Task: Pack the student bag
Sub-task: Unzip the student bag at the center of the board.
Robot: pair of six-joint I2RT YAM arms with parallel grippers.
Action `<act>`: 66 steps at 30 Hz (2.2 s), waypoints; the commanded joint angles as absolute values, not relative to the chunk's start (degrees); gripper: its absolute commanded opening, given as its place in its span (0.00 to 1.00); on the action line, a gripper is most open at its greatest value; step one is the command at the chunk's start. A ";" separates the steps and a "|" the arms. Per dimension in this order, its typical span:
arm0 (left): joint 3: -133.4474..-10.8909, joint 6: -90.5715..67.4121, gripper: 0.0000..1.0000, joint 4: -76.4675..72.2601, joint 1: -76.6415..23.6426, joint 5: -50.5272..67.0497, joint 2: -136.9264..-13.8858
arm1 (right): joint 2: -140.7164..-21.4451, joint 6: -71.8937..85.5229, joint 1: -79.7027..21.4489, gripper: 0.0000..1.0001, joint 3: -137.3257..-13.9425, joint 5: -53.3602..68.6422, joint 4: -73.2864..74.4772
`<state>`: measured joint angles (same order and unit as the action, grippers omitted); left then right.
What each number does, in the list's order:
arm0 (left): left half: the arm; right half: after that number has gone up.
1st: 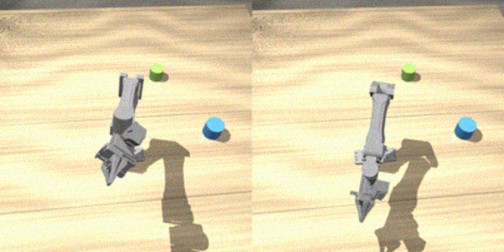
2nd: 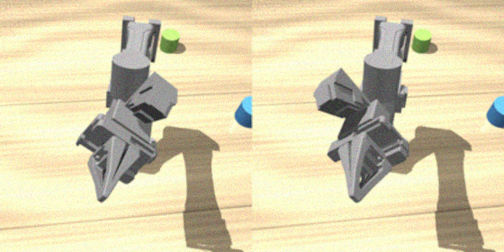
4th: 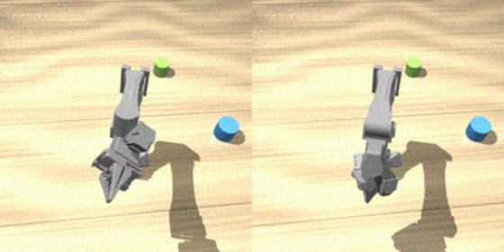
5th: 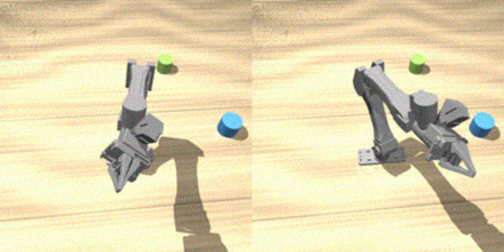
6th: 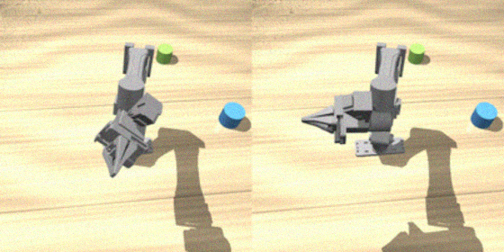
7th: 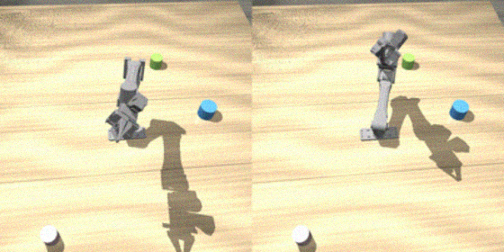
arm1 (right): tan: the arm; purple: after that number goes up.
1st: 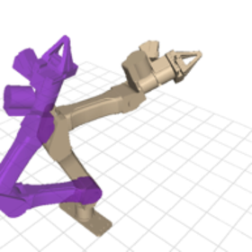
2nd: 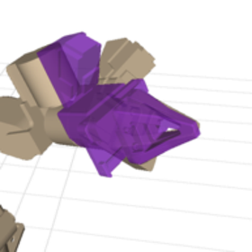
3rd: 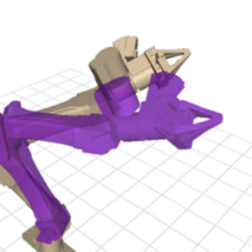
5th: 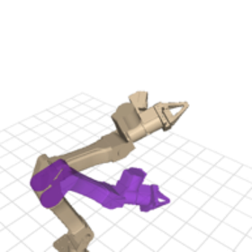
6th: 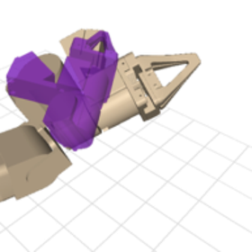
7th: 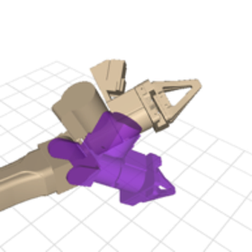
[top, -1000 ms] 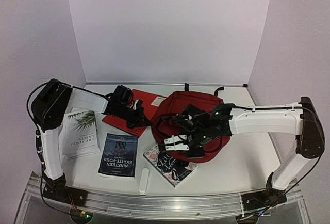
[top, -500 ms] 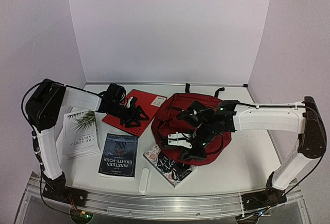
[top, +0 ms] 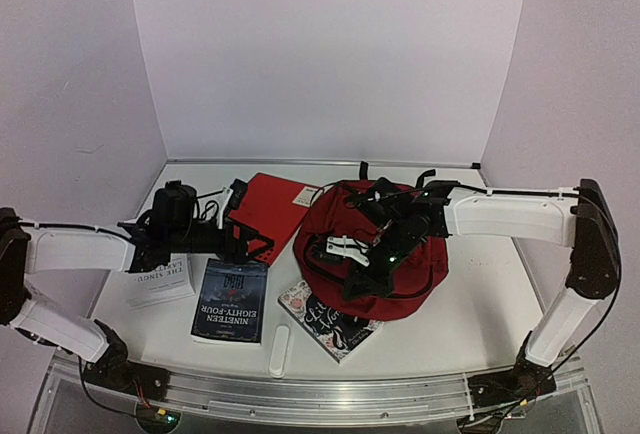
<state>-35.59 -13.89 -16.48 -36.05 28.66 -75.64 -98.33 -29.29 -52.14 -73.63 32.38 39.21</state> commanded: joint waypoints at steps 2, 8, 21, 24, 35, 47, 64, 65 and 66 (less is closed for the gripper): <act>-32.75 7.92 0.75 -23.83 -42.65 17.86 -72.38 | -99.86 -26.50 -50.44 0.00 -76.07 39.12 37.70; -34.73 19.21 0.73 -21.46 -50.74 9.45 -74.97 | -101.06 -25.02 -48.62 0.00 -76.52 43.02 37.69; -41.45 38.69 0.59 -23.38 -63.70 -7.27 -88.35 | -103.04 -24.15 -46.94 0.00 -77.45 45.45 37.69; -43.62 40.76 0.58 -23.20 -65.06 -8.13 -92.01 | -103.41 -23.99 -46.82 0.00 -77.74 45.74 37.72; -45.58 43.77 0.24 -26.57 -66.16 -15.12 -99.16 | -102.78 -23.84 -46.04 0.00 -75.87 45.69 37.94; -39.96 40.27 0.00 -28.19 -59.19 -19.61 -92.74 | -94.84 -26.38 -40.05 0.00 -67.03 43.29 40.34; -44.93 41.35 0.48 -20.22 -61.56 -12.91 -88.97 | -100.67 -27.20 -33.84 0.00 -70.42 53.68 44.02; -45.89 41.16 0.52 -19.20 -62.29 -12.26 -89.05 | -100.90 -27.01 -33.84 0.00 -70.75 54.11 44.03; -46.95 40.86 0.56 -18.25 -62.96 -11.57 -89.22 | -101.04 -26.86 -33.84 0.00 -71.01 54.45 44.01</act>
<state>-41.55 41.53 -22.12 -60.07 -14.57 -90.92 -99.67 -27.71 -33.78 -68.08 50.49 43.04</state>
